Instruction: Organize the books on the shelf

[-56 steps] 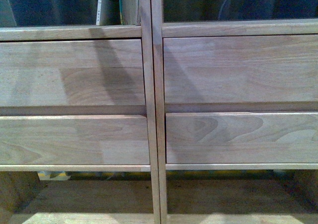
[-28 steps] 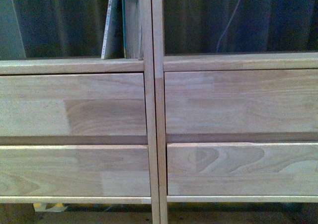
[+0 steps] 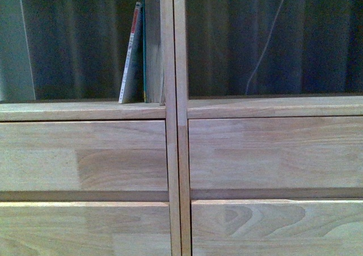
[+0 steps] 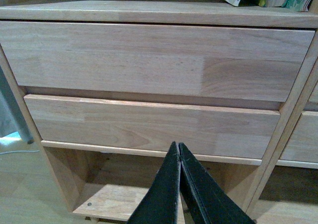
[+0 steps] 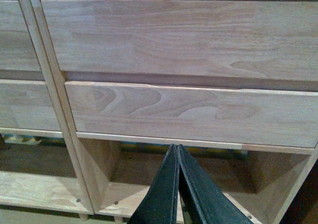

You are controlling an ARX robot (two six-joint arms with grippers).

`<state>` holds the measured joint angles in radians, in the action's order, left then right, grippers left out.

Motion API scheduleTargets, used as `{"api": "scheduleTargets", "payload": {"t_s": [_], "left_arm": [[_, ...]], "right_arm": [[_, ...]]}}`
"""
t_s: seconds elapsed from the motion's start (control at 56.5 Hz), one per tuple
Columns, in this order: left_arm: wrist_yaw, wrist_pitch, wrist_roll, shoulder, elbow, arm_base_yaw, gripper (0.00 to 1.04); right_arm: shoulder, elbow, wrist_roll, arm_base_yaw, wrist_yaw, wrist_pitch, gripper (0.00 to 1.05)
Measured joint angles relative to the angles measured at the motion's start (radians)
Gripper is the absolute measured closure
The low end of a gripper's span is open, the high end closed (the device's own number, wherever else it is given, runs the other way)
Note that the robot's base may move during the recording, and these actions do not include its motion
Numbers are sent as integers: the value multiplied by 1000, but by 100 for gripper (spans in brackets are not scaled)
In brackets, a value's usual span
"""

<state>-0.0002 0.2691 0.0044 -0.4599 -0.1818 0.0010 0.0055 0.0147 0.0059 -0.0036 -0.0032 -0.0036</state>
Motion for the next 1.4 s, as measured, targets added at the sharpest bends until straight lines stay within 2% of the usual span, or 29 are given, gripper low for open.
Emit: {"api": "scheduleTargets", "payload": {"t_s": [0.903, 1.009, 1.097, 1.186, 1.398], "left_arm": [[1, -90, -1, 278, 170, 0, 102], [0, -249, -2, 413, 170, 0, 102], [-1, -265, -2, 449, 170, 0, 102], [-1, -266, -3, 453, 170, 0, 100], [-1, -266, -2, 454, 170, 0, 63]], "right_arm": [[0, 0, 0, 0, 0, 0, 102], [0, 0, 0, 0, 0, 0, 102], [0, 0, -1, 0, 0, 0, 101], [0, 0, -2, 0, 0, 0, 86], [0, 0, -2, 0, 0, 0, 50]]}}
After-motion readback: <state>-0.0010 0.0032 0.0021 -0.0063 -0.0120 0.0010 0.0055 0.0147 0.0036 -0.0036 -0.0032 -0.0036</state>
